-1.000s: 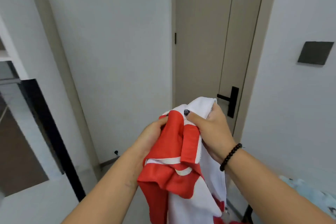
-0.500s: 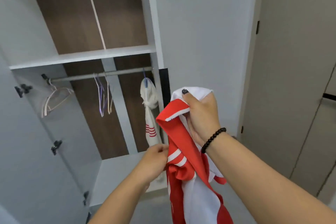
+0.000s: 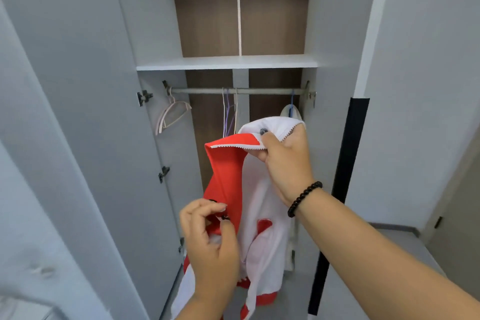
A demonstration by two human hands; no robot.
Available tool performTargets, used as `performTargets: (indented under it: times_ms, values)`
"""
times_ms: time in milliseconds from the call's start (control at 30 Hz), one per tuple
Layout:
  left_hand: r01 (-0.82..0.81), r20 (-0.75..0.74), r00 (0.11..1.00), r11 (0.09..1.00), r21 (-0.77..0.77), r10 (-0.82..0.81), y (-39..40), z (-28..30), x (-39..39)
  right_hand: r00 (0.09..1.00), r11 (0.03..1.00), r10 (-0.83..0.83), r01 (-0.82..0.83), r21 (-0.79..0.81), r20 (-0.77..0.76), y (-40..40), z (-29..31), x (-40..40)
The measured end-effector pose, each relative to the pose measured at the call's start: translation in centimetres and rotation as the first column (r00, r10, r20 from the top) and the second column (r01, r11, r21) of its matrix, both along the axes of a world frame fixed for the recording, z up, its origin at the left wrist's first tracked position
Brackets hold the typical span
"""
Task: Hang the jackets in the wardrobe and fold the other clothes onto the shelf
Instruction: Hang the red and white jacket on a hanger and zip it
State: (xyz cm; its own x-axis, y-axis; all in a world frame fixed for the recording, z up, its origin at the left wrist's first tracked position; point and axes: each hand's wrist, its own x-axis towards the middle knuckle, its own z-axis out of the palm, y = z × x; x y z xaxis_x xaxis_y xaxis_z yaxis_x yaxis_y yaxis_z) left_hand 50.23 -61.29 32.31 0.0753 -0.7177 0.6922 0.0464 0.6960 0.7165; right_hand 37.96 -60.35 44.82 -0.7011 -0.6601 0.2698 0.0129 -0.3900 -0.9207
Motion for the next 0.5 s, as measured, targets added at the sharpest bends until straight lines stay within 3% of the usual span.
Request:
performTargets:
  times_ms: [200, 333, 500]
  values:
    - [-0.12, 0.179, 0.977, 0.993, 0.003, 0.117, -4.9, -4.4, -0.3, 0.99, 0.99, 0.135, -0.134, -0.038, 0.044, -4.4, -0.1, 0.0]
    - [-0.081, 0.297, 0.955, 0.974, 0.213, 0.014, -7.0, -6.2, -2.4, 0.982, 0.981, 0.19, -0.189, -0.031, 0.015, -6.9, 0.5, -1.7]
    - [-0.072, 0.371, 0.929, 0.973, 0.22, -0.016, -9.9, -6.7, -5.6, 0.968, 0.966, 0.246, -0.24, -0.1, 0.058, -9.2, 1.3, -5.0]
